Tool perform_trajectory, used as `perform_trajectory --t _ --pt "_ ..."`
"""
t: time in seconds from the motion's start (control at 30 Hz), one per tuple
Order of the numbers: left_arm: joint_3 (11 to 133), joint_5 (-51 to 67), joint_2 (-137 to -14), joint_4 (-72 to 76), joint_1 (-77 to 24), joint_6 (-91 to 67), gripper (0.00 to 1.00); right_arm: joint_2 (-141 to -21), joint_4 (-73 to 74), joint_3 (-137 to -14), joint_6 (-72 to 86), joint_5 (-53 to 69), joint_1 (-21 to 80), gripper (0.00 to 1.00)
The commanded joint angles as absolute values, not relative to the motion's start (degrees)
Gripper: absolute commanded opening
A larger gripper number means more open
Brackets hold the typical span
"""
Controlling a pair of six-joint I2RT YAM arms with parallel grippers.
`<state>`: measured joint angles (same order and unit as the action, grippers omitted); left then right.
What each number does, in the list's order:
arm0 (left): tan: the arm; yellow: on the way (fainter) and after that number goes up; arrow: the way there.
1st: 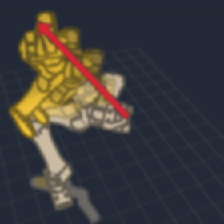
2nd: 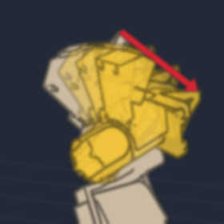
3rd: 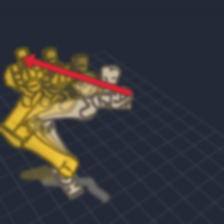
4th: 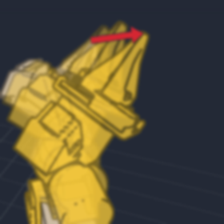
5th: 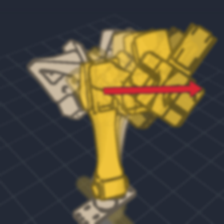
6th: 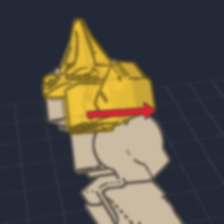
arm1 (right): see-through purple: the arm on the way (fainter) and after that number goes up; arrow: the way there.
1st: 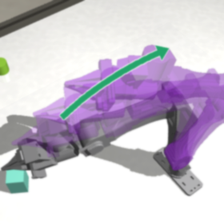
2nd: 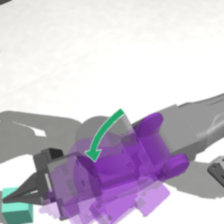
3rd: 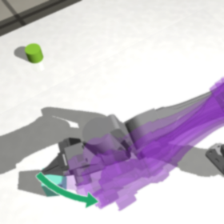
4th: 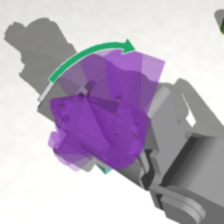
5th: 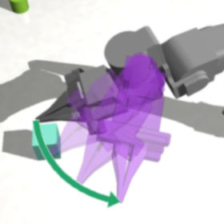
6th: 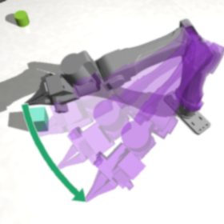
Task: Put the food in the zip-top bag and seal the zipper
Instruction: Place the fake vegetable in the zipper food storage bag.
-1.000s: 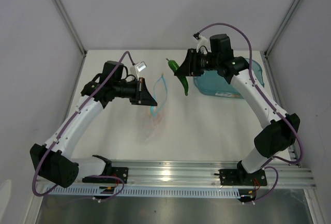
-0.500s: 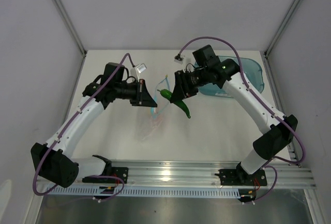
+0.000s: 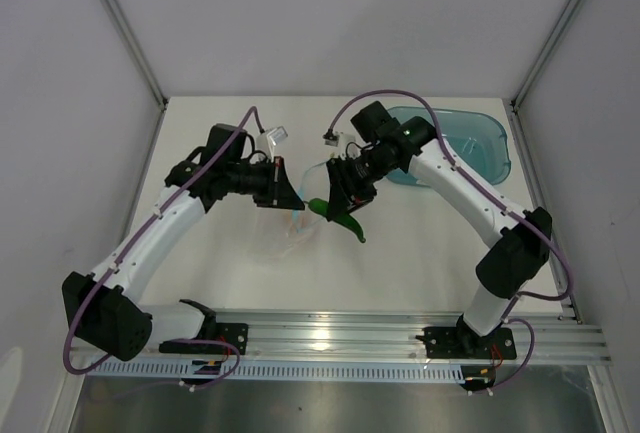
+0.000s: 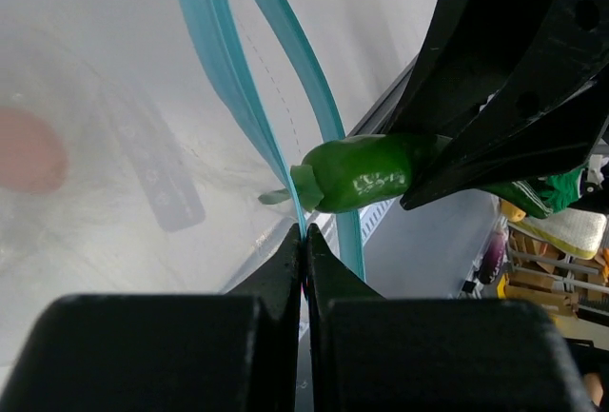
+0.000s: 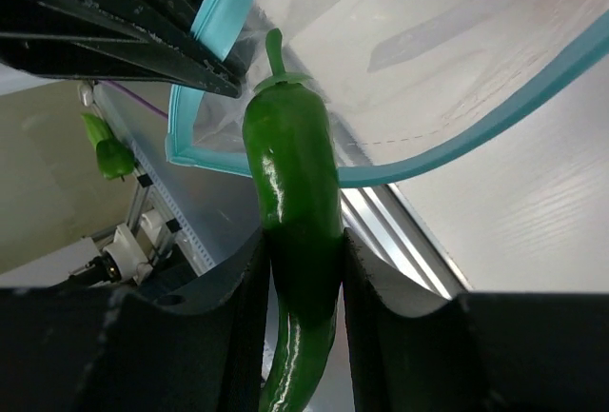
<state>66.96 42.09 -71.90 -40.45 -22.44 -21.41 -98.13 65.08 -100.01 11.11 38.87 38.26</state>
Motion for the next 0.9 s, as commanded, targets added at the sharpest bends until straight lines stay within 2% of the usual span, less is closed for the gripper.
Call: perform_trajectory --t 0.0,0.7,0.87 --pt "66.10 40.26 -71.98 -40.51 -23.29 -18.90 0.01 -99.49 66.27 -103.27 14.06 39.99 38.58 0.00" --pt "63.46 39.29 -71.02 -39.90 -25.31 -18.19 0.01 -107.58 68.03 -108.37 22.41 41.31 38.76 0.00" --pt "63.54 39.02 -70.93 -39.81 -25.49 -18.28 0.01 -108.72 68.38 -108.37 22.68 42.10 38.76 0.06"
